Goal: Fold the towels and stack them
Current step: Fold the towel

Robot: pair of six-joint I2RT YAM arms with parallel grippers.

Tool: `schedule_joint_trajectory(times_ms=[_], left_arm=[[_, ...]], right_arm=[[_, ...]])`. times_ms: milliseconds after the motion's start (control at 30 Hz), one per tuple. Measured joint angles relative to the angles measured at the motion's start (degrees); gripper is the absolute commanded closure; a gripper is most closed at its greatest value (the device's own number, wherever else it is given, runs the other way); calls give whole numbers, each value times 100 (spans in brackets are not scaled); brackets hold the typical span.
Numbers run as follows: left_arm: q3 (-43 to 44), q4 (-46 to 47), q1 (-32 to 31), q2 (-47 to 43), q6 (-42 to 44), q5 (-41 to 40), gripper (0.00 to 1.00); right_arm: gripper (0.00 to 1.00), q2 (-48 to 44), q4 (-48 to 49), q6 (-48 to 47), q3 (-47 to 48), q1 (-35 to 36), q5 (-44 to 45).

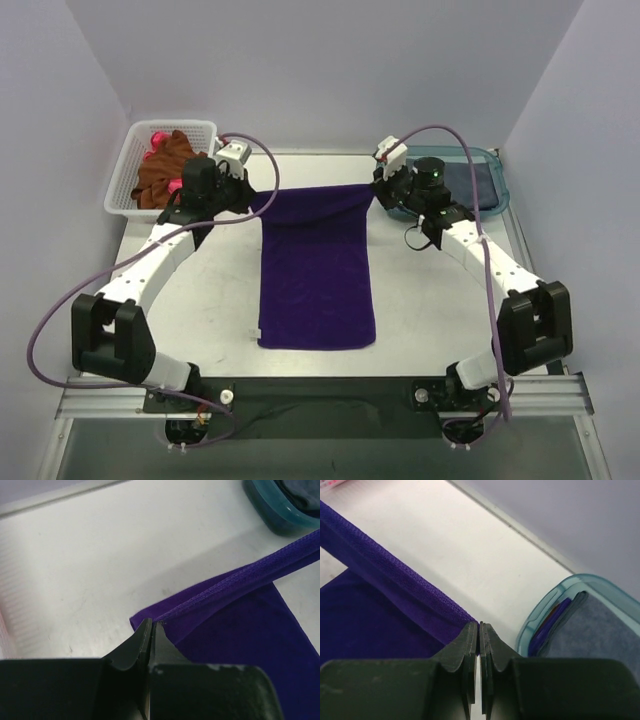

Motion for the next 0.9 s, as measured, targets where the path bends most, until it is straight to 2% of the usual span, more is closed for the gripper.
schedule_joint_trajectory(times_ms=[300,567,700,900], left_arm=[[-1576,-688,-2,-1633,-490,503,100],[-2638,-1180,-131,-2485,-1075,1021,100],[-3169,-1268,-153,-2511,-1379,1187,100],[-3423,-1447,-164,-1926,-1617,1279,100]], right_arm=[[100,-1611,-1672,223,-1119,586,166],[100,-2758,-2616,859,-2109,885,225],[100,-2763,-2865,1246,-2437,918,44],[100,-1989,-3145,1904,-2570,918,-264]])
